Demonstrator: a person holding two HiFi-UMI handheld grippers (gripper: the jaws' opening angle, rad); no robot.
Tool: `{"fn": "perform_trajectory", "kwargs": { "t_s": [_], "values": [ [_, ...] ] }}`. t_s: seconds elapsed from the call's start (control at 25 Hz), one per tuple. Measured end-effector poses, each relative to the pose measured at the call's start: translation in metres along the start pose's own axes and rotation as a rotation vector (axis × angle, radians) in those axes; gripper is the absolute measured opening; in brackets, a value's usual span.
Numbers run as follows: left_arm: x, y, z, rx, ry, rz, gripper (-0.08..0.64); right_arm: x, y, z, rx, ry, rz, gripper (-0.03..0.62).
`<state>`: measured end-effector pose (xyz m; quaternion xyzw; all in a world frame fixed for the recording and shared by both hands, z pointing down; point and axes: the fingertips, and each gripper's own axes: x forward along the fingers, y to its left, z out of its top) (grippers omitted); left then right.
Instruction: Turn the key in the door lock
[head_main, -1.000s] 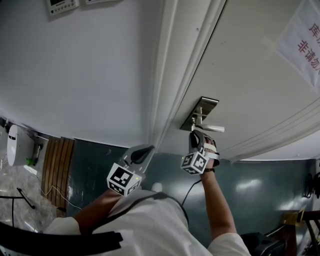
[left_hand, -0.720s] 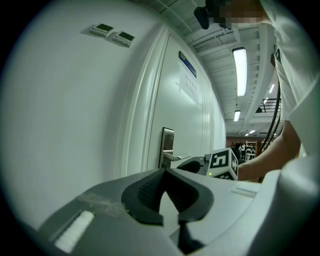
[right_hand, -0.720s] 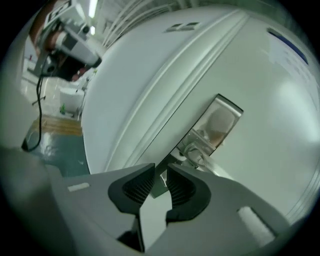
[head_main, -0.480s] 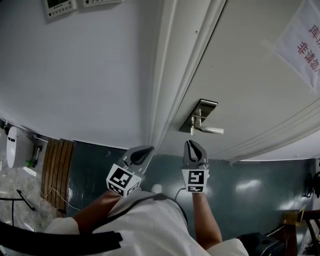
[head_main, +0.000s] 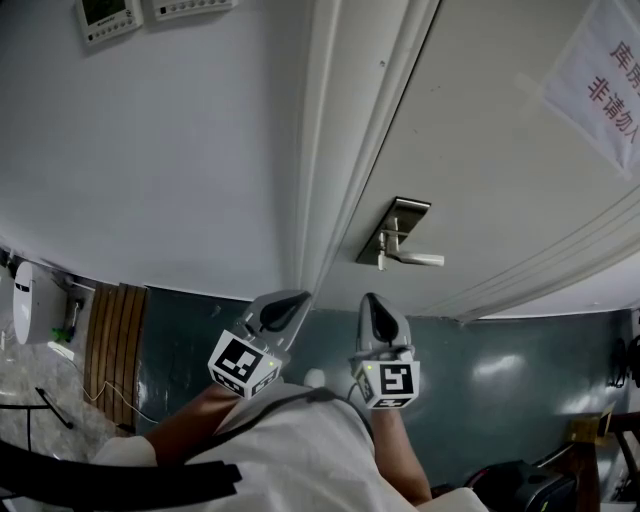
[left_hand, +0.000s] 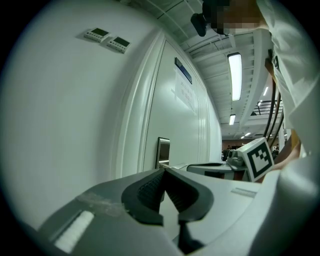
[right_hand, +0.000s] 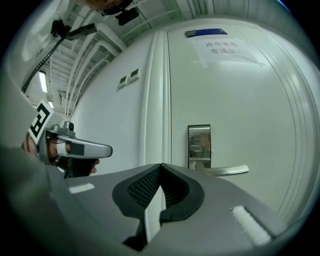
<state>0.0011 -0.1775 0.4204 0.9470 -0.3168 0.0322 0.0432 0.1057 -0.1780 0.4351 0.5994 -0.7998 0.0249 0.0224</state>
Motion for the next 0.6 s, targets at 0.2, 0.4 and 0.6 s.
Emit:
{"fn": "perform_trajectory", "kwargs": {
  "t_s": [0.2, 0.4, 0.6],
  "values": [
    [-0.002, -0.003, 0.008, -0.001, -0.016, -0.009, 0.005, -0.007, 0.011, 0.001, 0.033, -0.005, 0.011, 0.008],
    [-0.003, -0.006, 0.005, -0.004, -0.011, -0.017, 0.005, -0.01, 0.01, -0.003, 0.043, 0.009, -0.003, 0.008],
    [-0.007, -0.006, 0.004, -0.009, -0.011, -0.019, 0.005, -0.011, 0.009, -0.005, 0.055, 0.009, -0.017, 0.008]
  ]
}}
